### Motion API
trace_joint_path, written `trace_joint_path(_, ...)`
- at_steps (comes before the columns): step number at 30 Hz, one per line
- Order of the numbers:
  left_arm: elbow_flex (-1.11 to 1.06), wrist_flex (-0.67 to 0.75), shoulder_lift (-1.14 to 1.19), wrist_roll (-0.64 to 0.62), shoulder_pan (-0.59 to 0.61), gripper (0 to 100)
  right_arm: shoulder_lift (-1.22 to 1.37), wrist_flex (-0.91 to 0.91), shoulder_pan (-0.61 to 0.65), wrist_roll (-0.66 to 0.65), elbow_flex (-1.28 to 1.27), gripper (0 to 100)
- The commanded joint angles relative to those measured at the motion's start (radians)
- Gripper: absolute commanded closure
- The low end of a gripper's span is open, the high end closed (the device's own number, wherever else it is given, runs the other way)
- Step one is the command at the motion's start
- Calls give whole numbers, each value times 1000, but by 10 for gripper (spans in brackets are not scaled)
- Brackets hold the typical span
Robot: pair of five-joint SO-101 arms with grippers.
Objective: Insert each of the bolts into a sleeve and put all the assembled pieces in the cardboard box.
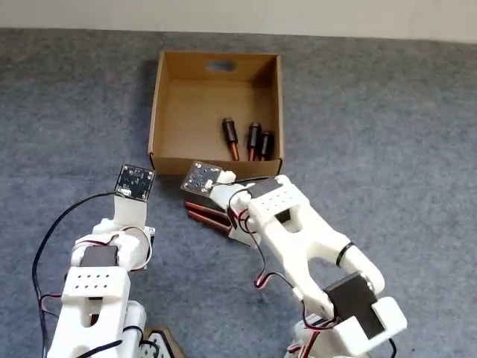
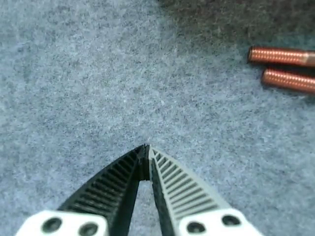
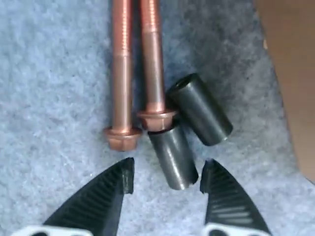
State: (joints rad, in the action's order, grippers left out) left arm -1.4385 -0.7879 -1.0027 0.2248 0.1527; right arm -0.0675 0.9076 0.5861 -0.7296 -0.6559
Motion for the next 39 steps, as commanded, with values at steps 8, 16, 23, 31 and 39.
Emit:
trace_joint_path(8,2,12,-12,-6,-10,992,1,7,-18,-8,28,907)
trace_joint_path(16,2,12,-12,-6,-10,992,-107,117,-93,318,30,907)
trace_joint_path(23,2,12,-12,-6,-10,992,-179,248,-159,434,-44,903)
trace_joint_path(31,2,12,-12,-6,-10,992,-180,194,-160,434,-174,782)
trace_joint_path(39,2,12,-12,-6,-10,992,-180,114,-128,433,-171,782)
